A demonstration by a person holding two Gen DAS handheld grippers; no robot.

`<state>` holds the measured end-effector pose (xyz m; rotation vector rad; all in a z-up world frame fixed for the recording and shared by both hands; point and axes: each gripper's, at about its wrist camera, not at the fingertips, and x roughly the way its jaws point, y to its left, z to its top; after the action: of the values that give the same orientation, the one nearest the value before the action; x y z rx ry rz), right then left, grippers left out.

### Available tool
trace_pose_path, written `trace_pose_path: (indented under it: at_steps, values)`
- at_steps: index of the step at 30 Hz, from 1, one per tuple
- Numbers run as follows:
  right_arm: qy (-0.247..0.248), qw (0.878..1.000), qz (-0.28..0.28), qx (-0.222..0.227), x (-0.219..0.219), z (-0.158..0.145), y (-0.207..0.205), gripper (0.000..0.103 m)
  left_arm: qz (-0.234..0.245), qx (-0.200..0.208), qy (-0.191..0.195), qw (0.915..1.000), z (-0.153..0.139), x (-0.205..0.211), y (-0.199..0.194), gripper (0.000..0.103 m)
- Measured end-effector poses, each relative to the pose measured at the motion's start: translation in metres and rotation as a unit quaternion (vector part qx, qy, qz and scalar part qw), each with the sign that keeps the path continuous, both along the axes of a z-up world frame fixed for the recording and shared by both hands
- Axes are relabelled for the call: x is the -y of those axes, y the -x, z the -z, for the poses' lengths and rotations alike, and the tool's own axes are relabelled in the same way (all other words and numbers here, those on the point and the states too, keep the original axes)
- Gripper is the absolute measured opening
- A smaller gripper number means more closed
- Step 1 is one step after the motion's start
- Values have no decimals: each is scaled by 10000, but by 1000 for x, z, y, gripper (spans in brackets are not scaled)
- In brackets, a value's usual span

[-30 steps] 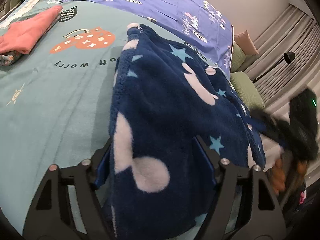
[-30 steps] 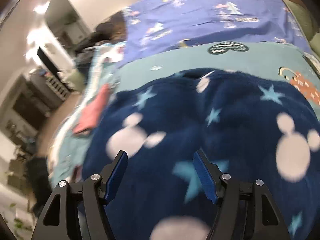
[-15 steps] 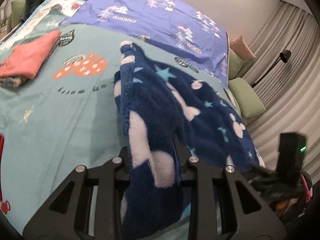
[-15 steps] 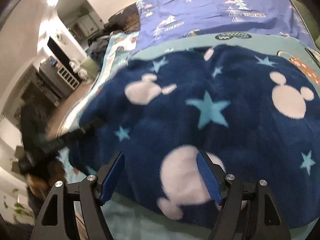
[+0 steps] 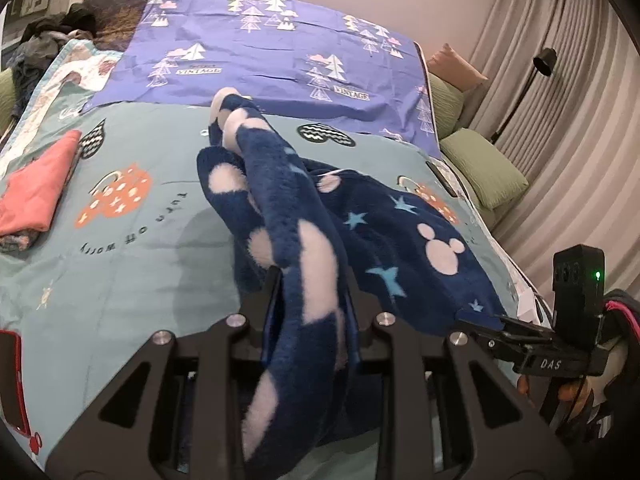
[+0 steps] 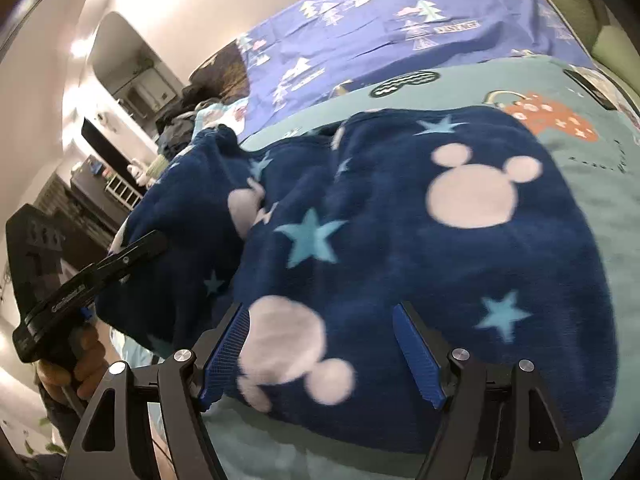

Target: Fold small clothes

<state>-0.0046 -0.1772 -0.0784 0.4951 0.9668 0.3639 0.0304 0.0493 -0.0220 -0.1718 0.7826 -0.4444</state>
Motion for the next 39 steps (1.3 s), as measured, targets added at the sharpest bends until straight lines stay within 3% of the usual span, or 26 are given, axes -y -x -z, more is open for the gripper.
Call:
trace_pose_path:
  at_steps: [5,12,18,24,25,26,27,28,32,38,39]
  values:
    - [2,9999,-154,68,10,-15,-14,76,109,135,-299,9994,-2,25,3,28]
    - [408,9924,-1094,390,-36,-58,-63,84,112,106,-319,9994,3,30,6,28]
    - [659,9797,-1894,31,-106,-62,-108,84,172,90,-303,9994,7,32,6,28]
    - [1517,9681,-1942,-445,-152,-39,-147,84,313,135,-353,9988,9,36,7,28]
    - [1596,9670,-1925,-480,-155,-34,-152,79,320,161,-370,9987,9,36,8,28]
    - [1695,9662,-1888,-464,-158,-29,-156,50,307,187,-384,9986,9,36,8,30]
    - [1664,9657,-1934,-485,-159,-26,-158,34,250,237,-394,9986,9,34,9,35]
    - [1575,9667,-1949,-517,-156,-24,-158,30,168,264,-388,9988,8,31,11,37]
    - [1511,9699,-1889,-282,-152,-32,-152,27,5,449,-406,9982,2,20,28,69]
    - [1303,9717,-1942,-343,-149,-38,-155,27,61,576,-629,9963,6,21,45,70]
    - [1294,9720,-1936,-330,-149,-38,-154,27,34,559,-724,9958,8,22,44,57]
